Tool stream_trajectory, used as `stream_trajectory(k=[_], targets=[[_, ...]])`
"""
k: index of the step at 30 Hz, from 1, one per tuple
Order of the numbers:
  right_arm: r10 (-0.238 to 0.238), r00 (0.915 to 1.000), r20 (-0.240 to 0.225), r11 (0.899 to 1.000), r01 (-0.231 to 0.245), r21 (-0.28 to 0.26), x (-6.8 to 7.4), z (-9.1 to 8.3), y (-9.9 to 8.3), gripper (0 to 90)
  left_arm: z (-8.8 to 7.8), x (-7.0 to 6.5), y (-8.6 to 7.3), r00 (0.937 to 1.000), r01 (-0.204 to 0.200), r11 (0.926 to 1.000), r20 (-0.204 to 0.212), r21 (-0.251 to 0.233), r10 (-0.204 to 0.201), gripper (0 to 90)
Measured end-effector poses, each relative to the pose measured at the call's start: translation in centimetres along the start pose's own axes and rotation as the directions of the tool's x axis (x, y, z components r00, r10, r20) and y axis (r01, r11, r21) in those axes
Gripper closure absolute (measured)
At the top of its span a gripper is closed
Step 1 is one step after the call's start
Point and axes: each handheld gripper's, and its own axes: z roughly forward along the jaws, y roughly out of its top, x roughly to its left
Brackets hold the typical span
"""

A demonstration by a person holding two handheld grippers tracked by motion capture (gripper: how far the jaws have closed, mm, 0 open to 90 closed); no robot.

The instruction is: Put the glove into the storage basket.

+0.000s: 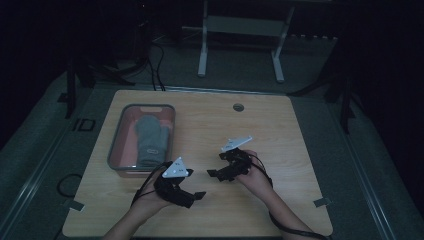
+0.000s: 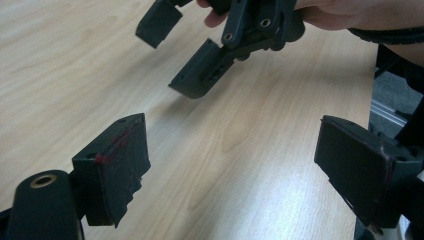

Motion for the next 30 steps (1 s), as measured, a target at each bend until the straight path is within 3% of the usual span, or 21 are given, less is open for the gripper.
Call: stream_trajectory(k=[3,12,15,16,24,30], targets=[[-0.019,0.9998,0.0,1.0,0.019,0.008,-0.1,0.2,-1.1,15.3,1.1,-0.3,-0.5,0.9986,0.003,0.9999,0.052,0.011,-0.003,14.6],[-0.057,0.9983,-0.007,0.998,0.057,-0.003,-0.2,0.1,-3.8,14.8,3.5,-1.3,-1.7,0.9935,-0.049,0.9973,0.105,0.054,0.043,14.6],[-0.063,0.998,0.003,0.998,0.063,-0.012,-0.1,0.0,-4.2,14.7,4.1,-1.5,-2.0,0.9922,-0.041,0.9973,0.12,0.062,0.033,14.6],[-0.078,0.9969,0.007,0.997,0.078,0.008,-0.1,0.0,-4.6,14.2,4.3,-1.5,-2.1,0.991,-0.045,0.9967,0.129,0.068,0.036,14.6],[-0.098,0.9951,0.011,0.995,0.098,0.001,-0.1,-1.1,-6.5,14.1,4.9,-1.7,-2.8,0.989,-0.041,0.9963,0.145,0.075,0.03,14.6],[-0.068,0.9976,0.013,0.997,0.068,-0.045,-0.5,-2.3,-8.1,14.1,5.1,-1.9,-3.1,0.9852,-0.064,0.9947,0.164,0.081,0.05,14.6]])
